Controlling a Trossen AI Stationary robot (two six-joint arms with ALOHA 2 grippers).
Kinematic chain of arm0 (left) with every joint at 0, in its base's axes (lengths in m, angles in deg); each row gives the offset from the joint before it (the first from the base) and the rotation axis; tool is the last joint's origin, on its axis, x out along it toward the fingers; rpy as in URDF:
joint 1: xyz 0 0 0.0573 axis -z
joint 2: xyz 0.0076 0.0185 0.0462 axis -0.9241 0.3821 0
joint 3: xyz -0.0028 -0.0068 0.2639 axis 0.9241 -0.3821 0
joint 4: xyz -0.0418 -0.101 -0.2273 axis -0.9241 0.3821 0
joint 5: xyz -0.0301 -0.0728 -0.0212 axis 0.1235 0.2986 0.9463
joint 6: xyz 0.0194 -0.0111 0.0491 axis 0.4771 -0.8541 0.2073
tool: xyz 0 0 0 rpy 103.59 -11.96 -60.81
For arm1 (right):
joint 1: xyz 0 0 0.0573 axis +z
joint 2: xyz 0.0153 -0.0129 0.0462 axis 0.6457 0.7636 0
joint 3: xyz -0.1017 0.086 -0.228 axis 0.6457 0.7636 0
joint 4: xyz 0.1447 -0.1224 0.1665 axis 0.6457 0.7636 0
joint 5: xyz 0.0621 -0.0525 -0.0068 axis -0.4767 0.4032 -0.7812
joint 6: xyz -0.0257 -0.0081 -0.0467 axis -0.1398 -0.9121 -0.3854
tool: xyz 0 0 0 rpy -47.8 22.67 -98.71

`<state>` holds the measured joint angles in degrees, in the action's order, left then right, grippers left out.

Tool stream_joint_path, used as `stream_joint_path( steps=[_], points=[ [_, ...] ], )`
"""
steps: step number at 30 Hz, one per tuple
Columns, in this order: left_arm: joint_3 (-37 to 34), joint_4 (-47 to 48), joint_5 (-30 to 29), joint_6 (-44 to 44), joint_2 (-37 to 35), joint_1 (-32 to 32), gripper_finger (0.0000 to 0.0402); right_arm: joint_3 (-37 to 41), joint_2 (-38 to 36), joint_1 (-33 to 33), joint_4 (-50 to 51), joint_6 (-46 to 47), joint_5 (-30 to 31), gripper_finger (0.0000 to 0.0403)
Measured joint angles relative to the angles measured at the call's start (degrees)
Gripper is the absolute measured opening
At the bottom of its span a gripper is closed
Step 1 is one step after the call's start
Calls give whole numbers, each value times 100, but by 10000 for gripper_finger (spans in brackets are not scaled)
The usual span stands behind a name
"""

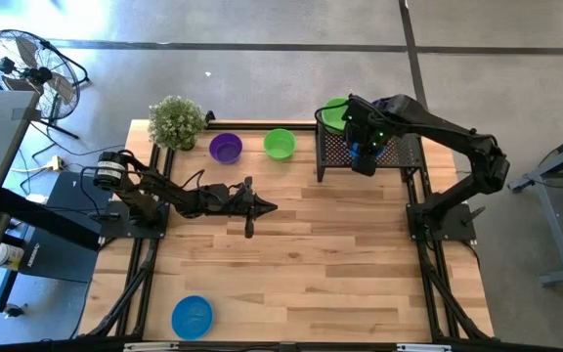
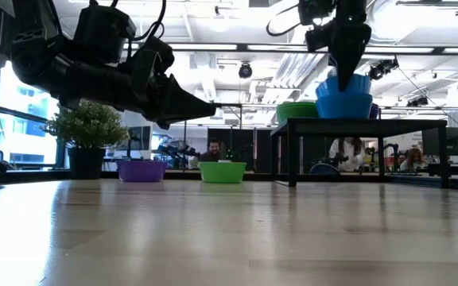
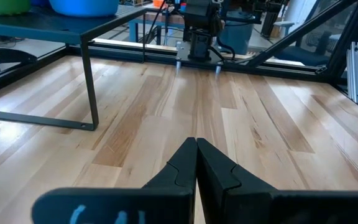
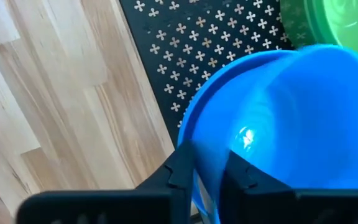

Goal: Pick & Place Mini bowls
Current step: Stack the blue bowl on the other blue bowls on the shelf, then stack the purple bowl on the other purple bowls on the shelf

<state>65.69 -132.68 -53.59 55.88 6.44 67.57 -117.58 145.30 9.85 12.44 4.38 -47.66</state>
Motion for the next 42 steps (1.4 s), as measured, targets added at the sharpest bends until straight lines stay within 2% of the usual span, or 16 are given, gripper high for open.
stream_joint_path(
  steps=[5,9,14,21,27,34,38,42],
  points=[
    [0,-1,0,0,0,0,0,-1,0,0,-46,-16,141,74],
    [0,-1,0,0,0,-1,0,0,0,0,-44,26,85,87],
    [0,-2,0,-2,0,0,0,-1,-2,0,-42,73,-129,73],
    [0,-2,2,0,0,0,0,-1,-43,0,-60,89,-48,51],
    [0,-6,2,0,0,0,0,-1,-353,100,-294,213,159,92],
    [1,-11,2,0,0,-2,0,-1,-758,225,-786,296,-11,127],
    [0,-4,3,-1,0,0,0,9,-763,240,-770,355,88,116],
    [0,46,117,-44,0,0,0,609,-1085,348,-1382,101,-202,69]
  ],
)
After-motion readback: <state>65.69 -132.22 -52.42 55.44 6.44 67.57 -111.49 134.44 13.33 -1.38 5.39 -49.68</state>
